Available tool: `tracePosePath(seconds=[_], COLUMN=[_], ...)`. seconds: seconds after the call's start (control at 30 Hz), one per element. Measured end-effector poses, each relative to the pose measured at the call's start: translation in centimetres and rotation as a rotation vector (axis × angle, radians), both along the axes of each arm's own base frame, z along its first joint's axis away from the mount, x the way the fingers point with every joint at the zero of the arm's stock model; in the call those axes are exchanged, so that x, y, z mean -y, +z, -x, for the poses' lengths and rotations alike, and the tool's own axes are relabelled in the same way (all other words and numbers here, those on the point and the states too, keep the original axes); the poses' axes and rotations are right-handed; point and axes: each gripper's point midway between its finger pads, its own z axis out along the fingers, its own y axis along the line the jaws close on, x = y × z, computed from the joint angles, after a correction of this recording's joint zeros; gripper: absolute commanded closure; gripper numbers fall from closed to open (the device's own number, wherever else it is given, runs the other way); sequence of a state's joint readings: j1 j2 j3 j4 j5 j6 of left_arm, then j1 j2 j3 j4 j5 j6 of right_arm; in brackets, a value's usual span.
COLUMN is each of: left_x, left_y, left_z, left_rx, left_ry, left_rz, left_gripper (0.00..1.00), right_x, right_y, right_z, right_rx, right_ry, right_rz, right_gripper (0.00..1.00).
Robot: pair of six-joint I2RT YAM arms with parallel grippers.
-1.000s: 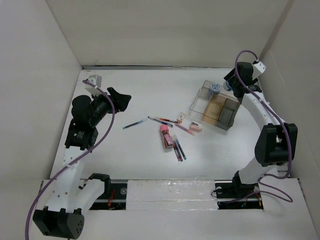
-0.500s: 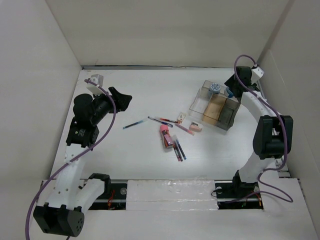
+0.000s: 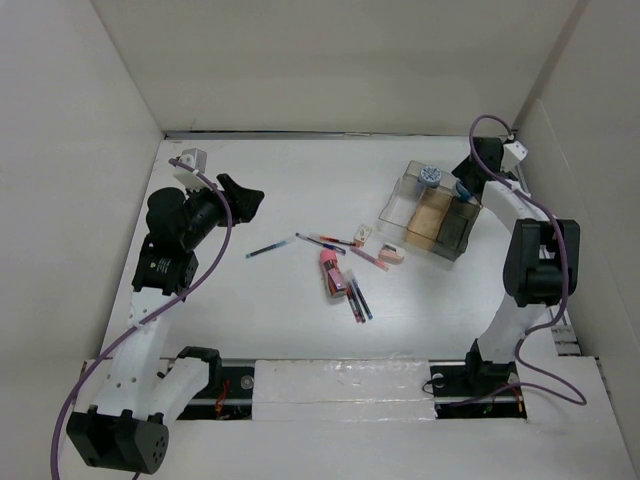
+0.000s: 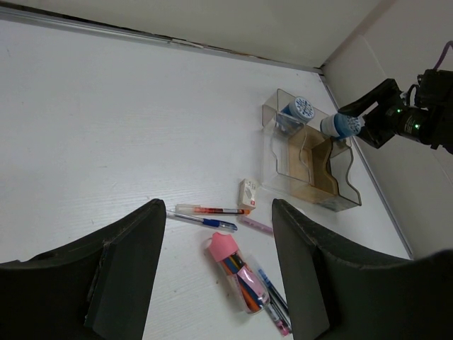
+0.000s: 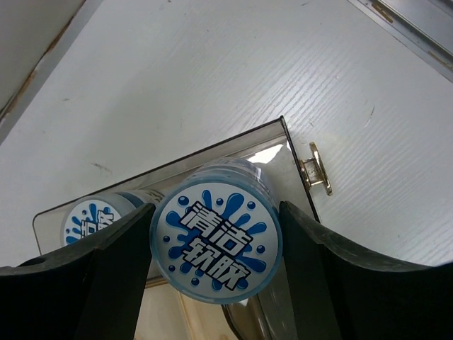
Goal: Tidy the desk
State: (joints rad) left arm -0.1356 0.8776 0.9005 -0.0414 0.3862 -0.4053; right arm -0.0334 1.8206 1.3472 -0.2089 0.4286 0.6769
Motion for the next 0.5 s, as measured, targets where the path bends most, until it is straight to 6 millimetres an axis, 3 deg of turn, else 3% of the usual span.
tracePosePath(seconds=[0.03, 0.07, 0.1, 0.2, 0.3, 0.33, 0.37, 0.47, 0.5], left_x=[0.0, 0.0, 0.0, 0.0, 0.0, 0.0, 0.0, 0.0, 0.0], left_y=[0.0, 0.0, 0.0, 0.0, 0.0, 0.0, 0.0, 0.0, 0.0], left_z=[0.0, 0.0, 0.0, 0.0, 0.0, 0.0, 0.0, 0.0, 0.0], left_rx=[0.000, 0.000, 0.000, 0.000, 0.000, 0.000, 0.000, 0.000, 0.000], left_ry=[0.000, 0.000, 0.000, 0.000, 0.000, 0.000, 0.000, 0.001, 0.001], left_rz=[0.000, 0.000, 0.000, 0.000, 0.000, 0.000, 0.000, 0.000, 0.000], left_gripper=[0.42, 0.42, 0.42, 0.42, 0.42, 0.42, 0.42, 0.42, 0.42], right_x=[0.0, 0.0, -0.1, -0.2, -0.7, -1.2, -1.9, -6.6, -9.1], right_y=[-0.2, -0.3, -0.4, 0.3, 2.3, 3.6, 4.8, 9.7, 11.2], right_z=[0.0, 0.0, 0.0, -0.3, -0.3, -0.2, -0.1, 0.9, 1.7], right_rx=[-0.004, -0.006, -0.009, 0.006, 0.046, 0.071, 0.100, 0.235, 0.282], right_ry=[-0.001, -0.001, -0.001, -0.002, 0.010, 0.023, 0.038, 0.150, 0.212], right_rz=[-0.001, -0.002, -0.004, -0.007, -0.007, -0.009, -0.011, -0.033, -0.050], right_gripper=[0.18, 0.18, 0.10, 0.04, 0.08, 0.14, 0.46, 0.93, 0.98])
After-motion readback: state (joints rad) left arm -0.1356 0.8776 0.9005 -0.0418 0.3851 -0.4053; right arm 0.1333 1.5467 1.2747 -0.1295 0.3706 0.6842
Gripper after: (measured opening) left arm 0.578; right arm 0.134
